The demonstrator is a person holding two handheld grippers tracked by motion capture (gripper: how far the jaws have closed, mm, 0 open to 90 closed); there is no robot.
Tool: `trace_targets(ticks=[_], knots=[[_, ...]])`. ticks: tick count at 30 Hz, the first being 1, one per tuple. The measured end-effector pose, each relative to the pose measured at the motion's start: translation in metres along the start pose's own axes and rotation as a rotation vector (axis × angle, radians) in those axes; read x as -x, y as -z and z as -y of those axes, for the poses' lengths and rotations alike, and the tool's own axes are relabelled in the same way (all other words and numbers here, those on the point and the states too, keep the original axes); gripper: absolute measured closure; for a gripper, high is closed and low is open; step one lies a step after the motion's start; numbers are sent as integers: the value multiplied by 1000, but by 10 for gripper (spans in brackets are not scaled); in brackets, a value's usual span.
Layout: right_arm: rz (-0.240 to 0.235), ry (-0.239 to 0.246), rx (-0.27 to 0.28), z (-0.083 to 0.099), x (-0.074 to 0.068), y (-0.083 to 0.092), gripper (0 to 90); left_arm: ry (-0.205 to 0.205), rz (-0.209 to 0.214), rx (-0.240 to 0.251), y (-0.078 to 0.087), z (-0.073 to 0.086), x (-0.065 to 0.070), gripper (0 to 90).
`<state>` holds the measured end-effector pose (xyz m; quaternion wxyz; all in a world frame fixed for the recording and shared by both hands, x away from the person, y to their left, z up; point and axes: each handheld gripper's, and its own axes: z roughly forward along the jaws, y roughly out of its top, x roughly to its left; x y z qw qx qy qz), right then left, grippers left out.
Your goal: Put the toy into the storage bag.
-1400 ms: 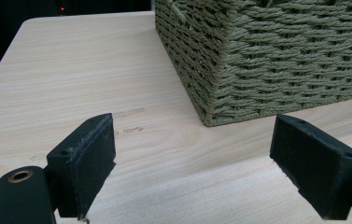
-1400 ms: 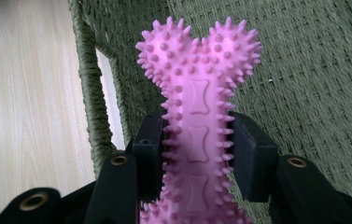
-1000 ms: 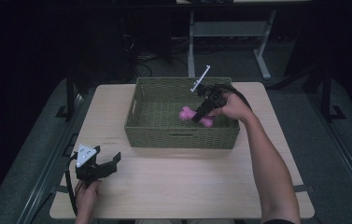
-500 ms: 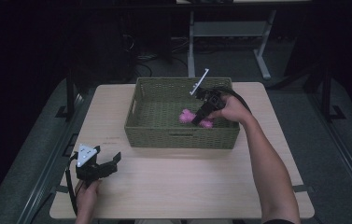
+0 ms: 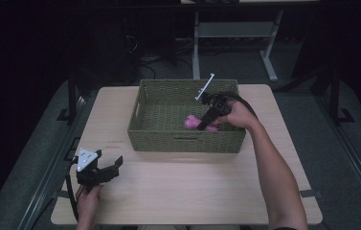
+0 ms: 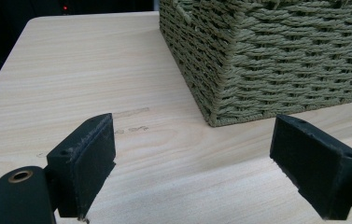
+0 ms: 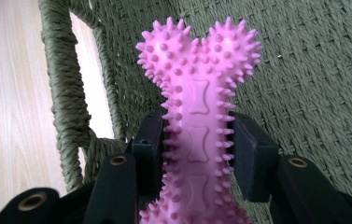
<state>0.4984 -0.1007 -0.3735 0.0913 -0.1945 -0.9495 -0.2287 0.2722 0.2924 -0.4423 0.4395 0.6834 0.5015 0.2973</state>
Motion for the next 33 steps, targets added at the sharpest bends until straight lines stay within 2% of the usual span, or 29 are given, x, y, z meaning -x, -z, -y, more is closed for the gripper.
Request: trace_targets(ticks=[9, 10, 11, 12, 13, 16, 22, 29, 31, 33], knots=[[-3, 1, 4, -2, -2, 1, 556, 2, -1, -1, 0, 0, 0, 137], [-12, -3, 28, -2, -1, 5, 560, 3, -2, -3, 0, 0, 0, 137], [-12, -3, 28, -2, -1, 5, 560, 3, -2, -3, 0, 0, 0, 137], [-35, -10, 11, -2, -1, 4, 558, 5, -2, -5, -1, 0, 0, 137], [-15, -4, 7, -1, -2, 4, 542, 5, -4, -5, -1, 0, 0, 137], [-22, -25, 28, 2, 0, 6, 510, 4, -7, -2, 0, 0, 0, 137], [-16, -17, 20, 4, -2, 5, 501, -1, -4, -5, -1, 0, 1, 137], [-1, 1, 34, 2, -11, 12, 486, -4, 2, -6, -1, 0, 2, 136], [11, 12, 65, 3, -16, 20, 473, -4, 5, -2, 1, 0, 2, 137], [15, 14, 67, 3, -17, 22, 471, -4, 5, -1, 1, 0, 2, 137]])
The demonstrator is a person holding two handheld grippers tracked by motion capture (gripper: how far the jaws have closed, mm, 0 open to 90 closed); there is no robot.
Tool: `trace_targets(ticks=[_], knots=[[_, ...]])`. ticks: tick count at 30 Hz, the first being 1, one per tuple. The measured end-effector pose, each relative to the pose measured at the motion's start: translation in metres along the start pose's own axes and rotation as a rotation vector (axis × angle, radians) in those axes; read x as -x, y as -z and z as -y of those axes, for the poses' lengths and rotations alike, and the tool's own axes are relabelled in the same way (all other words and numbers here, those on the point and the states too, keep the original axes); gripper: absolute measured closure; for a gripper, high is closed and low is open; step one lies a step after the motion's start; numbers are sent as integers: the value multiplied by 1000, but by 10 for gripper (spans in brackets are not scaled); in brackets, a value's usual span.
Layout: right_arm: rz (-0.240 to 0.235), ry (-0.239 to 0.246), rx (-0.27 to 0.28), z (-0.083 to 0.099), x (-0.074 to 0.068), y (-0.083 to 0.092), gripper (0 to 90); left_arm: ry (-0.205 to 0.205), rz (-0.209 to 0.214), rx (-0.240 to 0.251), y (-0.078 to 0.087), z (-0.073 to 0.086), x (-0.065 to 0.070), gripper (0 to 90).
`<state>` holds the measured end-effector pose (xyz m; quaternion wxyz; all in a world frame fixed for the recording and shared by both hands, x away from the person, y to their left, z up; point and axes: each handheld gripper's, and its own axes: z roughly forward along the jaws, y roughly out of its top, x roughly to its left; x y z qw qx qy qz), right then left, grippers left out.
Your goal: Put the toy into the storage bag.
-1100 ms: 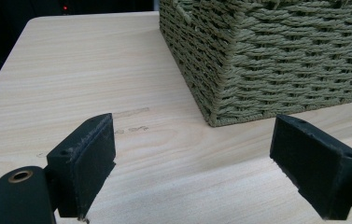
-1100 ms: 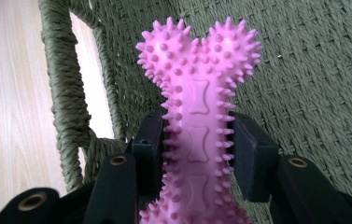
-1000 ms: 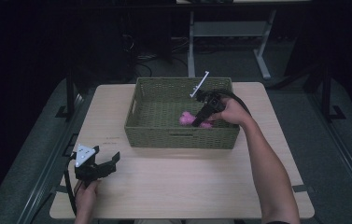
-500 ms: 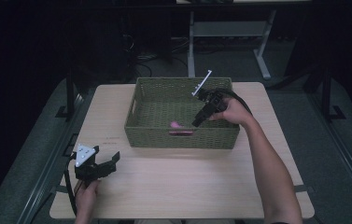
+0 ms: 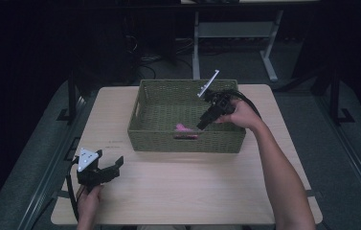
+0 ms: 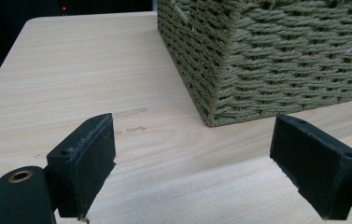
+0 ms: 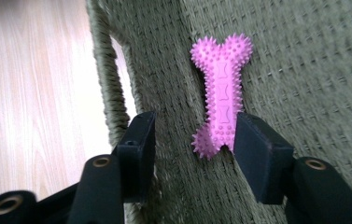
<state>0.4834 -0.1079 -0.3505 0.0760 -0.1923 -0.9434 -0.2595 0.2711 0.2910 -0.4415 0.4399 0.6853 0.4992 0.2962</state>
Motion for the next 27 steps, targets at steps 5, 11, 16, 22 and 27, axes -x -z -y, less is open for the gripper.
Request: trace_targets(ticks=[5, 11, 16, 22, 27], knots=[[2, -2, 19, 2, -7, 12, 466, -3, 0, -1, -1, 0, 1, 137], [10, 4, 37, 6, -11, 17, 438, -5, -1, -6, -1, 0, 1, 137], [11, 6, 59, 9, -16, 23, 410, -3, -4, -5, -1, 0, 1, 137], [10, 36, 81, 12, -27, 29, 393, -8, -4, -5, -1, 0, 1, 137], [15, 53, 88, 14, -36, 35, 373, -8, -4, -5, -2, 0, 2, 137]])
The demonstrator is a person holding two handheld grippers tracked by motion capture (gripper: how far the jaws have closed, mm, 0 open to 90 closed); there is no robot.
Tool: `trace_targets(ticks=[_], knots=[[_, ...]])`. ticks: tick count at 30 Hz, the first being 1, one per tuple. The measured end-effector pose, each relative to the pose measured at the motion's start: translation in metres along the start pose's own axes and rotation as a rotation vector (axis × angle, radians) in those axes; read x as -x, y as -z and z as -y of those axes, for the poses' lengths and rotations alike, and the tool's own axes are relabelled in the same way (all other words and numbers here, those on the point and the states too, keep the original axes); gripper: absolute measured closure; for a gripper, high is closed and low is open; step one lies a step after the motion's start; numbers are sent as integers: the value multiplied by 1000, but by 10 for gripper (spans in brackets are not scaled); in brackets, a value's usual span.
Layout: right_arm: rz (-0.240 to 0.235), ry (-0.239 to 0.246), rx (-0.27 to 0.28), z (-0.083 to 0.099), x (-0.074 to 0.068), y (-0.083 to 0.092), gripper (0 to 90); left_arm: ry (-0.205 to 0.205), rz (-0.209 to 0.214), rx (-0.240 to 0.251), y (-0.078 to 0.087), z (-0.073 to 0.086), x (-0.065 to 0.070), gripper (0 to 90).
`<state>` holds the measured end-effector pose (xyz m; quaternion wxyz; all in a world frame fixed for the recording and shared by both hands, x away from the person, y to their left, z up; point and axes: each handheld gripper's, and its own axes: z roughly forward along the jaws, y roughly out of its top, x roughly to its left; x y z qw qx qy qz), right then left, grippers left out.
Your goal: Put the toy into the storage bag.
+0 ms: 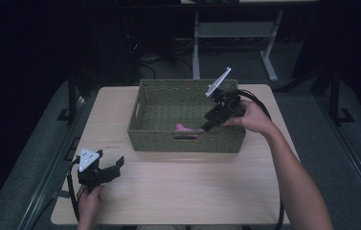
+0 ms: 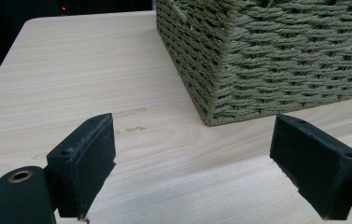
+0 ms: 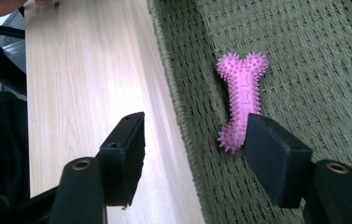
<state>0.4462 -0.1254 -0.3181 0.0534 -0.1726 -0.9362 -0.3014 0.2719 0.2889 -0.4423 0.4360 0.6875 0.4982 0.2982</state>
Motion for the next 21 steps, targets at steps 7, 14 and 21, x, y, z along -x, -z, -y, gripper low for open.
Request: trace_targets(ticks=[7, 14, 21], knots=[[-9, 21, 10, 2, -12, 5, 361, -1, 0, 1, 1, 0, -1, 137], [-12, 28, 20, 9, -20, 5, 354, -4, 0, 0, 1, 0, 0, 137], [-13, 53, 41, 12, -30, 7, 354, -6, -1, -1, 1, 0, -1, 137]])
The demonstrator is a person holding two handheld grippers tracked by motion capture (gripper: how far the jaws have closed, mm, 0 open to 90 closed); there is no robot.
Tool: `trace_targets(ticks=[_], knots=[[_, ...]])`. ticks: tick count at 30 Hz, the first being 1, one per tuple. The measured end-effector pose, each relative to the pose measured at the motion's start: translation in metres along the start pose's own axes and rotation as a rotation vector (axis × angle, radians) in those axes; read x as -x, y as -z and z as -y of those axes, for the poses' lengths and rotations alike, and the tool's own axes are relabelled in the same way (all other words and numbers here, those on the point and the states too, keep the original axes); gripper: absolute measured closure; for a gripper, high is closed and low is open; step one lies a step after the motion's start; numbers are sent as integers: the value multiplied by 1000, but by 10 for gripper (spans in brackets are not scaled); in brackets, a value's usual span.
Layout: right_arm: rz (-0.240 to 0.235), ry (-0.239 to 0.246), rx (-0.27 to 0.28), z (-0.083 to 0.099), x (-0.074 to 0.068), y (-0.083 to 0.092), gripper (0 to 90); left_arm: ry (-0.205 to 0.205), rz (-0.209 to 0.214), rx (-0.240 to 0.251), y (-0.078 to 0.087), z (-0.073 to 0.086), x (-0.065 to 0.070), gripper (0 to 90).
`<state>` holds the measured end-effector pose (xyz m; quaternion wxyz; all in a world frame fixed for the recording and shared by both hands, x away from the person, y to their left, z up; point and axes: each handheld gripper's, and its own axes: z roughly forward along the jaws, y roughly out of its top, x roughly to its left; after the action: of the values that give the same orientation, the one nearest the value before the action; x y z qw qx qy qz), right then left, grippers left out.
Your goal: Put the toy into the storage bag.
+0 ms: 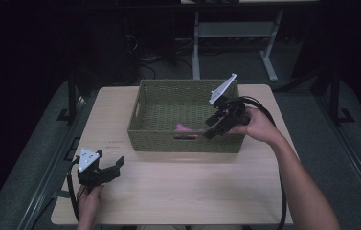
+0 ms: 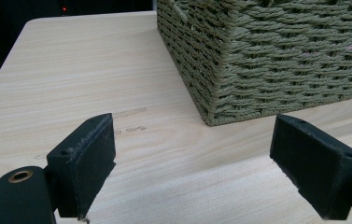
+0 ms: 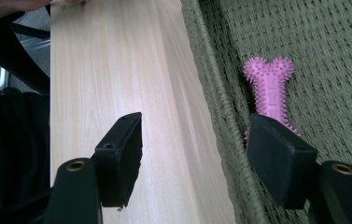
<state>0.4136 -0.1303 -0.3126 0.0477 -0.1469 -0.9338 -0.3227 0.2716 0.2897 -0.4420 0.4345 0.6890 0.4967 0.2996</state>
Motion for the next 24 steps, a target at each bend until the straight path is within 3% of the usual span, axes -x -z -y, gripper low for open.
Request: trace_targets(ticks=[24], knots=[[-8, -7, 1, 32, -19, -13, 320, 0, -1, -2, 0, 0, 1, 137]])
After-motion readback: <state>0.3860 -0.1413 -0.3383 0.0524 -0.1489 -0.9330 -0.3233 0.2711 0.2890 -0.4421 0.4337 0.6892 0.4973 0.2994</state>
